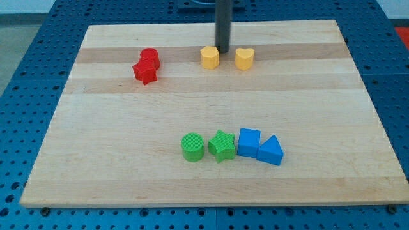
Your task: Move the yellow hexagon below the yellow heart
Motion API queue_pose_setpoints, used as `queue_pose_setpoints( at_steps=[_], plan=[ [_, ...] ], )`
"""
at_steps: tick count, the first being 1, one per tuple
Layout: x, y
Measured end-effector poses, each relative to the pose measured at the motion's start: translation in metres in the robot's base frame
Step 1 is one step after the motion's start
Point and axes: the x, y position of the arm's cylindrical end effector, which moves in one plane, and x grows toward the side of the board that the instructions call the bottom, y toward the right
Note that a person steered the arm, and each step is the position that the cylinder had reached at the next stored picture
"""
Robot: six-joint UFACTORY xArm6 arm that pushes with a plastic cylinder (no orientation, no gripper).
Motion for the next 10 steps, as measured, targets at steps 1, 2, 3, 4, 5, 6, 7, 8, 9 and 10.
queue_pose_setpoints(
  at_steps=[1,2,3,4,5,6,7,8,9,10],
  plan=[
    [0.004,-0.021],
    [0.029,-0.017],
    [0.034,-0.028],
    [0.038,-0.059],
    [0.062,-0.064],
    [0.072,-0.037],
    [0.071,0.015],
    [0.077,0.033],
    [0.080,0.015],
    [0.042,-0.008]
  ],
)
